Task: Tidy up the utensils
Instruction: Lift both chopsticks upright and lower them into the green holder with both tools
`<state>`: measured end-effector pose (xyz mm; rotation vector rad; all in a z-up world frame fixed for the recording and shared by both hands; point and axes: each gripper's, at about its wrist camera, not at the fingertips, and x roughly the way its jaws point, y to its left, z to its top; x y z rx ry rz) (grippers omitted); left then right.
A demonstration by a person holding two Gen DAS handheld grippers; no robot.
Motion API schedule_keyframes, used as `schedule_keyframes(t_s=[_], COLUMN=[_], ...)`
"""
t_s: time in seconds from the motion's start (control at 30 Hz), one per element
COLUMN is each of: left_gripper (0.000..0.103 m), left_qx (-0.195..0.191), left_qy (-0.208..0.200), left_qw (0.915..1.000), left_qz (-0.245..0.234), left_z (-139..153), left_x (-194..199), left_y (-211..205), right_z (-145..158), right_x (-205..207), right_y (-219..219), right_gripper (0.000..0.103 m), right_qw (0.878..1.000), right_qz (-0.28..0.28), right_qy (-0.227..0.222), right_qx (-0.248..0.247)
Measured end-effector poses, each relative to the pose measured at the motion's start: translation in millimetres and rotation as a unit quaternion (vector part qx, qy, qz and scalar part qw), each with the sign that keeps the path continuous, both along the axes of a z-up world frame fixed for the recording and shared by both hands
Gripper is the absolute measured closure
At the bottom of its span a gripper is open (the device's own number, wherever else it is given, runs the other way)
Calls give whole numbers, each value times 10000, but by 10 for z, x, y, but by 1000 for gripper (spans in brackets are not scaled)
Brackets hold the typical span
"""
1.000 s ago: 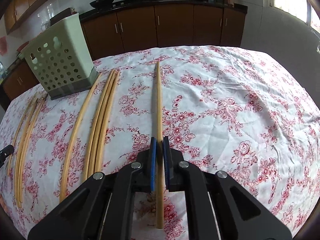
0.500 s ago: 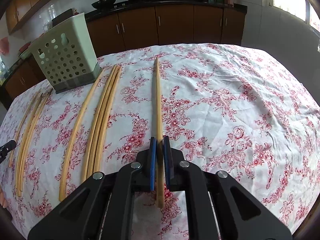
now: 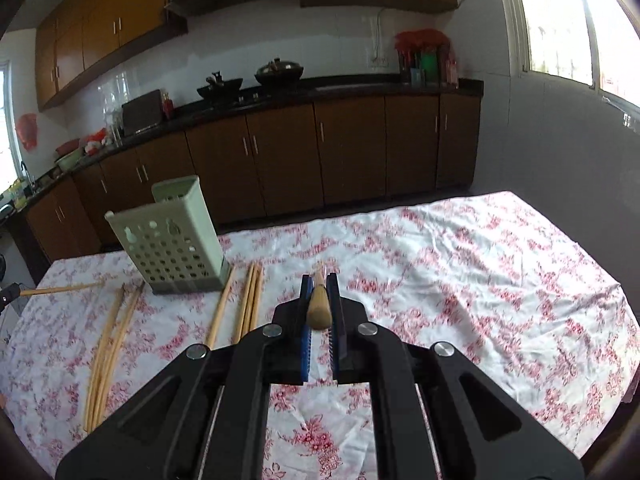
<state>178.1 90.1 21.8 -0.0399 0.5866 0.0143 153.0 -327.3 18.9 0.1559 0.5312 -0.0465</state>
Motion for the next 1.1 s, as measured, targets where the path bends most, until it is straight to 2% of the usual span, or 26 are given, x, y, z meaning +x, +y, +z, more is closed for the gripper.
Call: schedule_keyframes(t_s=[0.17,0.4,0.47,0.57,0.67,0.77,0.87,0.93,1.1], left_gripper=[95,95,95,95,95,95,95,95,95], left_qx=[-94,-134,-154,-234,-485,-733,-789,-780,-847], left_qy=[-381,-479,-598,-1022,-1522,-1798,-1981,-2021,-1642], left_qw=[9992,9988,9981,9945,9870,9801,9750,9737,9785], left_qz=[17,45,29,-20,-171,-418,-622,-700,-919], left_z=[365,536,643,983,1395,1634,1708,1678,1337], left_x=[49,165,184,211,245,296,366,442,774], left_y=[49,76,57,-20,-174,-359,-609,-746,-1058], right_z=[187,348,504,866,1221,1454,1475,1395,1041], right_x=[70,214,244,291,302,356,451,570,874], right_y=[-24,6,37,110,214,362,491,591,757], right_gripper=[95,95,95,95,95,95,95,95,95], right_qw=[9996,9993,9983,9940,9862,9763,9713,9720,9831], right_qz=[5,43,72,166,279,459,619,714,792], right_qy=[-272,-370,-579,-1073,-1618,-2065,-2236,-2187,-1591], right_qx=[26,48,8,94,230,446,519,479,433])
